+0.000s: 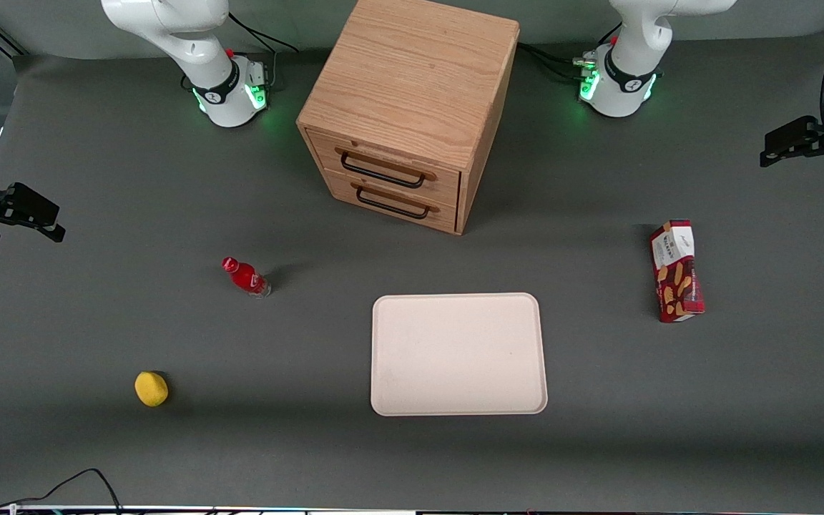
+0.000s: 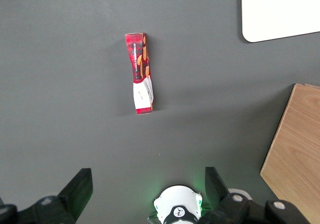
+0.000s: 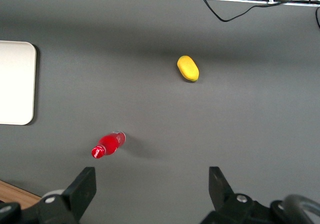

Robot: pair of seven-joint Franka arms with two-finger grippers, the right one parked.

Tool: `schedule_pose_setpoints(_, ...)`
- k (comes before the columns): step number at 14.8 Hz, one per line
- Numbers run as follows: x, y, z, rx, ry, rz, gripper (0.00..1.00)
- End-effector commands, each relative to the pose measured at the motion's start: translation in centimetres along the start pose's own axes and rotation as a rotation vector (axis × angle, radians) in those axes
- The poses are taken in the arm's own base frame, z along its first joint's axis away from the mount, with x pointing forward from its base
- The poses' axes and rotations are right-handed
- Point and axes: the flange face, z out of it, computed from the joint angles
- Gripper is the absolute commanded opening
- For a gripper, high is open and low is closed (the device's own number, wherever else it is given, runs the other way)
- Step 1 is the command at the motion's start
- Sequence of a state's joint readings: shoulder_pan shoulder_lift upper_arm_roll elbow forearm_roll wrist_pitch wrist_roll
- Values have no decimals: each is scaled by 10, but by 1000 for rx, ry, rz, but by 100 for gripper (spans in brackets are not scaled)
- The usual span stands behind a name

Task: Place red cookie box on tray
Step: 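Move the left gripper down over the red plaid shortbread box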

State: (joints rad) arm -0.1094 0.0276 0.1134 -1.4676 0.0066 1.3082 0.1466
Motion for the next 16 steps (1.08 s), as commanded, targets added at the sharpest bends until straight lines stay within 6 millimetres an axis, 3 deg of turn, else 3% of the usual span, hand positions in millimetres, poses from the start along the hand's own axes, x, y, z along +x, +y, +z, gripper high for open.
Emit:
schedule_pose_setpoints(1,4,4,-4,20,-20,27,100)
schedule_pose_setpoints(3,4,1,1,19,-40,10,100)
schedule_pose_setpoints(6,21,-12,56,33,-85,7,100)
schedule_pose_setpoints(8,34,-17,128,31,-96,42,100)
schedule_pose_setpoints(10,46,-34,189,35,-43,91,100)
schedule_pose_setpoints(13,58,-36,281,58,74,111,100)
schedule_pose_setpoints(16,63,-35,357,76,175,107,100)
